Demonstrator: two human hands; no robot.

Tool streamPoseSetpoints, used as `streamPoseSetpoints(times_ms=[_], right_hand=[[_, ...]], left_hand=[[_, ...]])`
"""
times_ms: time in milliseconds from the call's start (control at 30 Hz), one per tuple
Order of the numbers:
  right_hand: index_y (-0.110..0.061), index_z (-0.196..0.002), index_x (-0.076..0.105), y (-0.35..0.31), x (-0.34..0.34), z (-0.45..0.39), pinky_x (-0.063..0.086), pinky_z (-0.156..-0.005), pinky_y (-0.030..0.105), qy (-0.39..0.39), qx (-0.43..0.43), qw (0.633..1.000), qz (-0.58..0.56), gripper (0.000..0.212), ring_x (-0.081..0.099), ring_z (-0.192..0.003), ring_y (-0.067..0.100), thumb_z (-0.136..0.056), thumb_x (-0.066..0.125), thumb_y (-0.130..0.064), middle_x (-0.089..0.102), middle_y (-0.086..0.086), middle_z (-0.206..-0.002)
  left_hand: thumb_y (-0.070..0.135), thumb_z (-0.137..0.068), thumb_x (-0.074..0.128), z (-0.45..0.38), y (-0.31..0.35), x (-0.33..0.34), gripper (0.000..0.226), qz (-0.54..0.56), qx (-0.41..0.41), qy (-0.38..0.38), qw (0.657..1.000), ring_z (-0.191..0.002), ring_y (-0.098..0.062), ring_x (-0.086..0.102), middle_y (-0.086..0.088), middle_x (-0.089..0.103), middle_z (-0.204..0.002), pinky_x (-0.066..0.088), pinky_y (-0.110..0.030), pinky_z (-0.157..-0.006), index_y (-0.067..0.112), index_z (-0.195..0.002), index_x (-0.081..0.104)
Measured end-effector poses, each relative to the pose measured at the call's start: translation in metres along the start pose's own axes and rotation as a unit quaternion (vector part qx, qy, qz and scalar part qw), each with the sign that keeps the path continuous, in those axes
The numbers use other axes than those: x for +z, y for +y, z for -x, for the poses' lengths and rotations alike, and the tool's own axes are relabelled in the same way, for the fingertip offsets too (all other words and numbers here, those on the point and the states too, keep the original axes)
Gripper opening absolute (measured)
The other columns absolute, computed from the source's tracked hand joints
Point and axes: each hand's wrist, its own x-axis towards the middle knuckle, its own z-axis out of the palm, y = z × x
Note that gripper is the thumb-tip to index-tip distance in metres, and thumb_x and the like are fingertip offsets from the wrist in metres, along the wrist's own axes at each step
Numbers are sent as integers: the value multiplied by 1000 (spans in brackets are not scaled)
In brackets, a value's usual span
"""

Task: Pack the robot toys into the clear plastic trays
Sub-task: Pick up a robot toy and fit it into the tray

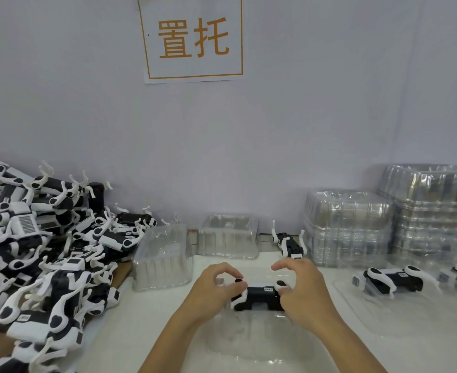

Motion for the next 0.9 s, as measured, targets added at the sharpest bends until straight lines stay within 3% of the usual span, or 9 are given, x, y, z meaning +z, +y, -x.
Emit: streamPoseSetpoints(times_ms=[100,267,400,567,667,800,900], right_hand=[[-28,-95,64,1,2,0,29,-69,-10,-7,5,1000,3,43,39,-113,7,-78,62,12,42,-4,-121],[-31,-95,66,1,4,2,31,-80,3,-5,-4,1000,22,33,39,-113,3,-82,69,-1,40,-10,-119],[-32,-93,67,2,7,2,29,-92,15,42,8,999,-23,18,44,-117,5,-89,69,-15,47,-9,-120],[-35,-115,60,5,4,-1,35,-93,26,19,92,989,-109,35,46,-125,14,-89,70,-14,46,-5,-122],[-37,-117,57,5,2,-3,36,-94,29,3,112,986,-126,41,45,-131,18,-87,73,-14,44,-6,-117],[-38,-113,58,6,4,-3,38,-92,30,11,118,984,-133,37,50,-124,18,-88,74,-17,49,-3,-121],[-38,-113,59,8,5,-2,40,-91,30,11,125,982,-144,34,51,-112,13,-88,74,-20,51,1,-126]], left_hand=[[35,-85,76,-2,1,-1,11,-26,-13,7,1000,-126,-13,47,12,49,-131,40,-31,-93,30,-89,66],[34,-88,73,-2,0,-1,13,-70,-9,8,997,-95,6,49,16,47,-124,41,-15,-67,30,-89,61],[35,-90,69,-1,-1,-1,11,-63,2,6,998,-97,10,47,16,46,-127,35,-10,-67,30,-92,60],[36,-90,70,-1,0,-2,12,-59,7,2,998,-97,10,47,16,47,-127,35,-9,-66,29,-93,61],[36,-90,70,0,0,-2,12,-58,9,1,998,-95,11,49,16,47,-126,36,-10,-65,30,-92,60],[37,-91,68,0,0,-1,10,-69,16,2,998,-91,12,48,17,47,-124,38,-5,-60,31,-91,60],[35,-91,67,1,0,-1,8,-93,42,4,995,-106,6,49,19,47,-123,35,-6,-74,34,-90,59]])
